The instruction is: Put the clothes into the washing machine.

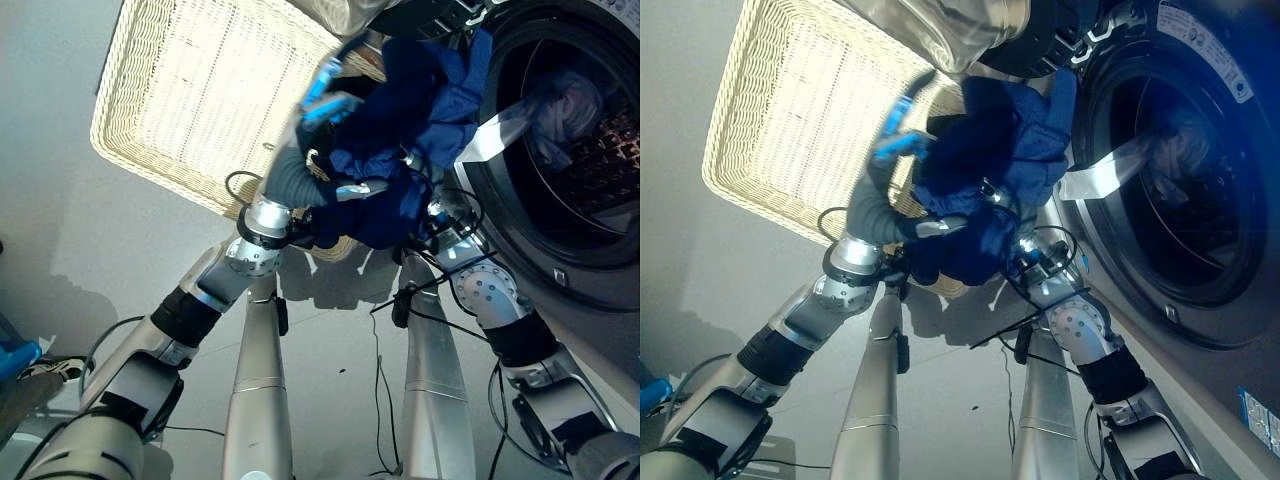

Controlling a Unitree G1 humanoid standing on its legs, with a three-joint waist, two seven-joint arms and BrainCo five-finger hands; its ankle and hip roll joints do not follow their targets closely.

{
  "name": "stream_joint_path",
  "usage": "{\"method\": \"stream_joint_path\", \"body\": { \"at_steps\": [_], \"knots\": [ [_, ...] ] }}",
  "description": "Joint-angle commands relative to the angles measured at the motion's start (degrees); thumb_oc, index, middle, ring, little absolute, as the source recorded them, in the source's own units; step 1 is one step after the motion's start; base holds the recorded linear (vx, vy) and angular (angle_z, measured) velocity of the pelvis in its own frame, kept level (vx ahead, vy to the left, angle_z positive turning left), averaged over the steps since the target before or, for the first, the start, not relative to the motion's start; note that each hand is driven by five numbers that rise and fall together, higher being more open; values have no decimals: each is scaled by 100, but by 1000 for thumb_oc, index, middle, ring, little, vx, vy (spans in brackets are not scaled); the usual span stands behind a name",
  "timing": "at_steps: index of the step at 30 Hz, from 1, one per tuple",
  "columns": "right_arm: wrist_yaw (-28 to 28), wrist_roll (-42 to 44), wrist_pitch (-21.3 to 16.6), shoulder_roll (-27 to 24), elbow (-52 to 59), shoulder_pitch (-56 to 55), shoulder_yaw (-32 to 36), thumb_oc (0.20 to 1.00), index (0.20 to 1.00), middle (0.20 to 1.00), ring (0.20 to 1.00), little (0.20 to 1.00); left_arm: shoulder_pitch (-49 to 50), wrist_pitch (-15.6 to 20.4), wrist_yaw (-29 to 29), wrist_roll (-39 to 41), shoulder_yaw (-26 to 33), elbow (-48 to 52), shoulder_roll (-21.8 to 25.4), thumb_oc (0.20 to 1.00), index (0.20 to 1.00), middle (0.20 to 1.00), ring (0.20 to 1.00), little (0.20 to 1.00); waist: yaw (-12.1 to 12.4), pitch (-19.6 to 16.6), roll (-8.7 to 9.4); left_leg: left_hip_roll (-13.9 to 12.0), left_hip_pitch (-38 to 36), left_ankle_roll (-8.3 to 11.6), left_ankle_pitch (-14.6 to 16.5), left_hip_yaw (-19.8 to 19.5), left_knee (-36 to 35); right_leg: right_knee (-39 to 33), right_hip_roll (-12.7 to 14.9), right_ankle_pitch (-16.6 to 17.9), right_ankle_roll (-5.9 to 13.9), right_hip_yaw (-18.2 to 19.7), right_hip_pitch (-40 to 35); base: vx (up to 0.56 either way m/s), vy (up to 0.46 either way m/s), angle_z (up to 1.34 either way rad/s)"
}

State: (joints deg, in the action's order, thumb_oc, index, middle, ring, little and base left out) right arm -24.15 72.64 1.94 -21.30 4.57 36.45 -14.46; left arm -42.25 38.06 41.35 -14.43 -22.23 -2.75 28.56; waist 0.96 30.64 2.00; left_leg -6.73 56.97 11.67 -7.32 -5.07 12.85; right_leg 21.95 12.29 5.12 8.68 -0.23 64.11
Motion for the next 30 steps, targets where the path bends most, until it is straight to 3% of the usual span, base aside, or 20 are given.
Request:
{"method": "stream_joint_path", "body": {
  "at_steps": [1,6,16,22,25,30],
  "knots": [
    [-205,-17,-120,249,872,-87,27,200,200,200,200,200,-29,365,1061,-527,377,196,-62,1000,1000,1000,1000,1000,-75,-84,-37,758,119,-664,114,211,158,-622,-421,653,176,-739,-203,-3,-39,1],
    [-49,-74,-57,366,930,-15,64,200,200,200,200,200,-24,301,1684,-871,504,225,-236,1000,1000,1000,1000,1000,-55,-84,-3,752,132,-653,115,182,186,-595,-408,645,181,-765,-214,0,0,0],
    [66,-141,-227,389,833,36,200,200,200,200,200,200,-107,121,1812,-848,570,136,-269,1000,1000,1000,1000,1000,-67,-84,14,735,93,-627,112,187,168,-605,-399,652,194,-775,-259,0,0,0],
    [185,-2,-932,379,631,67,455,200,200,200,200,200,-167,-62,1820,-752,588,-99,-206,1000,1000,1000,1000,1000,-90,-84,6,719,83,-615,114,207,186,-569,-403,641,203,-762,-263,0,0,0],
    [666,132,-1488,321,433,148,699,200,200,200,200,200,-280,-243,1827,-494,580,-467,-127,1000,1000,1000,1000,1000,-128,-84,3,696,72,-599,117,242,209,-547,-413,645,213,-735,-267,0,0,0],
    [1235,295,-1835,160,103,200,946,200,200,200,200,200,-349,-456,1945,-173,578,-863,-46,1000,1000,1000,1000,1000,-159,-84,-16,657,42,-577,110,285,187,-543,-420,647,218,-706,-277,-2,7,0]
  ]
}}
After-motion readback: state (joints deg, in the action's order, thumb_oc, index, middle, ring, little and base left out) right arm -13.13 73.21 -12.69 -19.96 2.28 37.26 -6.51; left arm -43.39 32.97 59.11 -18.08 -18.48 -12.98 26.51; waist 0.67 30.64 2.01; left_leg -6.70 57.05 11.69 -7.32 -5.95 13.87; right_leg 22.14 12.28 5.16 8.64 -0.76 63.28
